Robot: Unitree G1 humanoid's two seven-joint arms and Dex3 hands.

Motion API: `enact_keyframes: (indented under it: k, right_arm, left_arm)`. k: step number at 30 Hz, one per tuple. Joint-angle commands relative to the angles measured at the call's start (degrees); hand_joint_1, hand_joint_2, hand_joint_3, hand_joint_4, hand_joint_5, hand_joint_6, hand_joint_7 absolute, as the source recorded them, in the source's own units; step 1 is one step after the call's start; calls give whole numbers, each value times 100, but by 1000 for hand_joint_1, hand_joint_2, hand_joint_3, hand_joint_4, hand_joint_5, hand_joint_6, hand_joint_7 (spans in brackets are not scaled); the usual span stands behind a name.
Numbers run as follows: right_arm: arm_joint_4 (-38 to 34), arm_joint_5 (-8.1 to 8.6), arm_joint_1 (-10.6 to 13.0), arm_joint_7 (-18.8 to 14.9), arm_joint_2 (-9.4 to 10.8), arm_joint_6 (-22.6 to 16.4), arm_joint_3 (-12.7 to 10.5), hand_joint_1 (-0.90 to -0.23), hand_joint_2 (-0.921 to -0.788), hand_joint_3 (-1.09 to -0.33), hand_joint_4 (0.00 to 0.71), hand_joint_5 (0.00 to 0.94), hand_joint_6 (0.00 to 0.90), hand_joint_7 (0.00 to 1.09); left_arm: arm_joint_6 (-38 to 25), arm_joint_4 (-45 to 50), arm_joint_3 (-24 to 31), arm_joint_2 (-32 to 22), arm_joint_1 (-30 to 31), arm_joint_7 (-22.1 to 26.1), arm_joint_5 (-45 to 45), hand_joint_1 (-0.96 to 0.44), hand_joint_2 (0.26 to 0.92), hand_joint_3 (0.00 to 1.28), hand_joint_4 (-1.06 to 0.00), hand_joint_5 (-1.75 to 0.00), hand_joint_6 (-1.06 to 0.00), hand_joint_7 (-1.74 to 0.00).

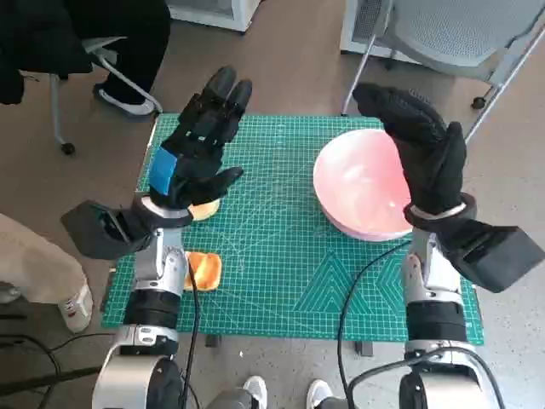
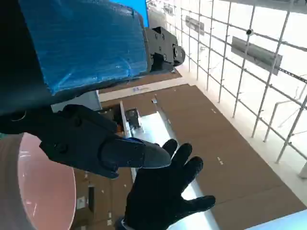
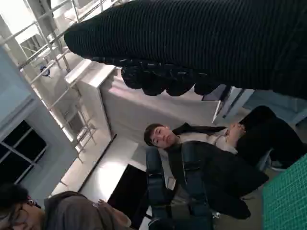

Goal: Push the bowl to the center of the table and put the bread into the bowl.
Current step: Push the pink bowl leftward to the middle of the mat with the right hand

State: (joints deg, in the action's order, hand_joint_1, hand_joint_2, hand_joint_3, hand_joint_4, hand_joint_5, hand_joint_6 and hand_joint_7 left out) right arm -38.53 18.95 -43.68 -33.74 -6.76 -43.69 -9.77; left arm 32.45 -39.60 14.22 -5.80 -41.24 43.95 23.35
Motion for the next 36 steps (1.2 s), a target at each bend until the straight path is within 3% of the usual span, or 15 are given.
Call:
enact_keyframes:
  k: [1, 30, 36]
  right_arm:
    - [-51, -10, 131, -19, -9, 29, 2, -666, -921, -741, 187, 1, 98, 431]
    - [15, -29, 140, 1, -47, 70, -2, -662, -921, -747, 184, 0, 92, 435]
    - [34, 44, 119, -37, -166, 119, -81, -661, -921, -746, 185, 1, 89, 436]
  left_arm:
    - [-6, -4, -27, -4, 53, 29, 42, -555, 921, 239, -12, -5, -162, -12]
    - [87, -83, -18, 11, 33, 21, 16, -555, 921, 234, -11, -2, -162, -12]
    - [114, -103, -27, 21, 32, 12, 1, -555, 921, 234, -11, -2, -162, -11]
